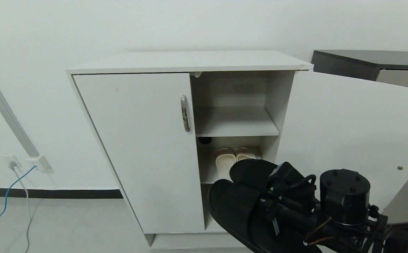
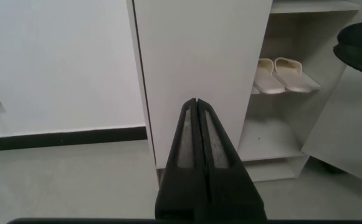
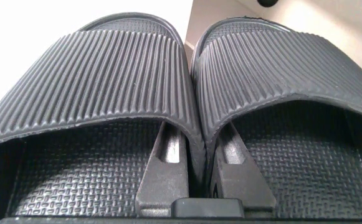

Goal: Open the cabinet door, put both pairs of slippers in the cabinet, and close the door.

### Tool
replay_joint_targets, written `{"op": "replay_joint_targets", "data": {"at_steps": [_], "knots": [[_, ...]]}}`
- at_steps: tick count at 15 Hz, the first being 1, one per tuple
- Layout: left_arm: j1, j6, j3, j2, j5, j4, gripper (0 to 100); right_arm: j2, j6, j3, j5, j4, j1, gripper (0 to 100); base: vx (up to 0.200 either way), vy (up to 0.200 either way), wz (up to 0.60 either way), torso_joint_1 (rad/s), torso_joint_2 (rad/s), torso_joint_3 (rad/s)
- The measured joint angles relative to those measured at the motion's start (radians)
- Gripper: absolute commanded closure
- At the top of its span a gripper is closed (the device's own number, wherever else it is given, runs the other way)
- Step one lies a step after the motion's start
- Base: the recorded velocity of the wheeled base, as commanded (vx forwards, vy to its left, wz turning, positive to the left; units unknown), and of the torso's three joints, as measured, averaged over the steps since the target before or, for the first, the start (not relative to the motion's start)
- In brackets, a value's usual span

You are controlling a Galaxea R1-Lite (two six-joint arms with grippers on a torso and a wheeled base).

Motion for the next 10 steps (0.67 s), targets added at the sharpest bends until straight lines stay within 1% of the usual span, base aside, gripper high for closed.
{"op": "replay_joint_targets", "data": {"at_steps": [1,3,5,6,7,10], "knots": [[0.0,0.001,0.0,0.0,0.0,0.0,100,0.018,0.01,-0.01,-0.039,-0.006,0.011,100,0.0,0.0,0.0,0.0,0.0,0.0],[0.0,0.004,0.002,0.0,0.0,0.001,100,0.06,0.051,-0.044,-0.132,-0.007,0.043,100,0.0,0.0,0.0,-0.012,0.15,0.119],[0.0,0.003,0.002,0.0,0.0,0.0,100,0.102,0.104,-0.139,-0.279,0.004,0.077,100,0.0,0.0,0.0,0.001,0.04,0.025],[0.0,0.003,0.002,0.0,0.0,0.0,100,0.124,0.128,-0.207,-0.361,0.044,0.093,100,0.0,0.0,0.0,0.0,0.0,0.0],[0.0,0.003,0.002,0.0,0.0,0.0,100,0.143,0.158,-0.275,-0.417,0.102,0.106,100,0.0,0.0,0.0,0.0,0.0,0.0],[0.0,0.002,0.001,0.0,0.0,0.0,100,0.173,0.265,-0.463,-0.579,0.331,0.12,100,0.0,0.0,0.0,0.0,0.0,0.0]]}}
